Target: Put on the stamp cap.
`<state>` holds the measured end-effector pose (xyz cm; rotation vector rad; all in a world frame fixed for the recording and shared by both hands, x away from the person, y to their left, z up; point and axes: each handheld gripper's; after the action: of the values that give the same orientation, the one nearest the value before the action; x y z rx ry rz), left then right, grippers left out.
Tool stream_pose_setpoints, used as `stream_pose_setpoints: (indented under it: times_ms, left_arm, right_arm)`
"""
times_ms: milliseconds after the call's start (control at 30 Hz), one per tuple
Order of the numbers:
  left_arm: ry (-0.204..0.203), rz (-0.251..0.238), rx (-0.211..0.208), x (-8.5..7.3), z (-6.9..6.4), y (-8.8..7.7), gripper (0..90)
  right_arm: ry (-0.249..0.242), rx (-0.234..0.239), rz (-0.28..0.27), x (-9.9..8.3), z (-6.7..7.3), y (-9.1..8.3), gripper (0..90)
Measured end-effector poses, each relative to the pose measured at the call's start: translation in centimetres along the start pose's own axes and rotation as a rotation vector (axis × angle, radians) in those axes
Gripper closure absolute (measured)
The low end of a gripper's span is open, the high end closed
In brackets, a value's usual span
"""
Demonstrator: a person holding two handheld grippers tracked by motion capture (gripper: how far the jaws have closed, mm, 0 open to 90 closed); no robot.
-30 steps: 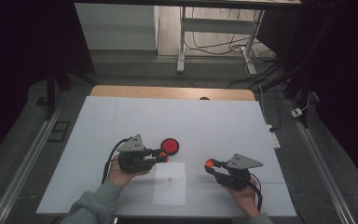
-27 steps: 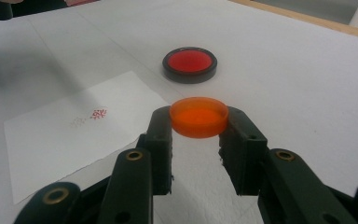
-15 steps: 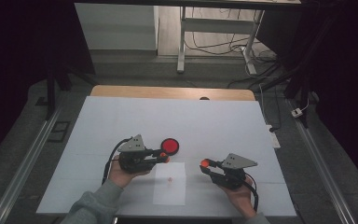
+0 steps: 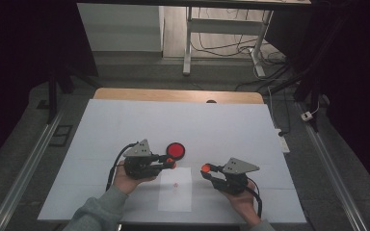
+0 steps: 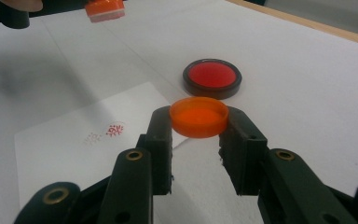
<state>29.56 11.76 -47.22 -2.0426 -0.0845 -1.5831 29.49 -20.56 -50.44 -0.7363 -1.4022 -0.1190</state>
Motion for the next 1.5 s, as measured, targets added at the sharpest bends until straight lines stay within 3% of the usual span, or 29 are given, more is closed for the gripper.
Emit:
stream_pose_setpoints:
  times_ms: [1500]
  left_arm:
    - [-0.003,-0.001,-0.035,0.1,-0.6,0.8,72.6]
  right_arm:
    - [-0.057,0.108,0.013,1.6,3.4,5.0,64.9]
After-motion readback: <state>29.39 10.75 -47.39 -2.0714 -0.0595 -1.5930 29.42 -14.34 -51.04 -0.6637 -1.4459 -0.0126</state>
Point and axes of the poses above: each handheld gripper's, and its own axes: y roughly forward along the jaws, x roughly out of its top, z roughly to its left, and after that the axes turned 3 degrees about -z, right-handed
